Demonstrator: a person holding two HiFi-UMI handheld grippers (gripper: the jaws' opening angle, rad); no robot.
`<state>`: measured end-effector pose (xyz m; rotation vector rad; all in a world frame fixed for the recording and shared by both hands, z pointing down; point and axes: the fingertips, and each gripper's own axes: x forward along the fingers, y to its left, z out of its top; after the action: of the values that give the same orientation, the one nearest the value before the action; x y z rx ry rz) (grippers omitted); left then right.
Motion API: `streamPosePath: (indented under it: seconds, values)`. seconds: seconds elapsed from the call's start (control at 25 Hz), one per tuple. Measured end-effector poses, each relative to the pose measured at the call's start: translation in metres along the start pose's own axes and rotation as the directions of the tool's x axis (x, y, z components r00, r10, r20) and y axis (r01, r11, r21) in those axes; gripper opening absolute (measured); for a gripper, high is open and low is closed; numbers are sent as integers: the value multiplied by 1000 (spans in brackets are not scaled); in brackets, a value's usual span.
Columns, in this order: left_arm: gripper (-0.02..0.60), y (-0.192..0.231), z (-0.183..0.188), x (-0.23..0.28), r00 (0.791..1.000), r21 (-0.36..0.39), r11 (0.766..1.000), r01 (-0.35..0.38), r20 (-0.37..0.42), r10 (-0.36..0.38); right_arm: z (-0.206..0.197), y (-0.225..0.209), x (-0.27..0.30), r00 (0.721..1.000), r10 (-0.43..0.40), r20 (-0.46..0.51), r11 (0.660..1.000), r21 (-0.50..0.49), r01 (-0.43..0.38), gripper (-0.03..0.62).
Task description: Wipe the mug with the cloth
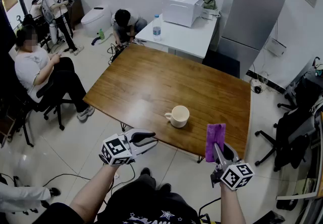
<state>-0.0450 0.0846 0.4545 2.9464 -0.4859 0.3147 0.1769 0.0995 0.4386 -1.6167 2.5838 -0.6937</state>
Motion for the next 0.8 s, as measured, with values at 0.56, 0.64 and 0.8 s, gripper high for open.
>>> streamPosePath:
  seconds: [0.56, 0.64, 0.8]
  values:
    - [183, 126, -35, 64, 970, 23, 991, 133, -206, -125, 10, 8, 77, 1000, 4, -8, 1000, -26, -4, 96]
    - [183, 137, -42, 70, 963, 21, 986, 164, -218, -155, 13, 6, 85, 1000, -14, 1, 1000, -20, 14, 97]
    - [184, 143, -51, 81, 939, 52, 964, 259, -248, -239, 17, 0, 97, 997, -71, 20, 997, -2, 71, 97]
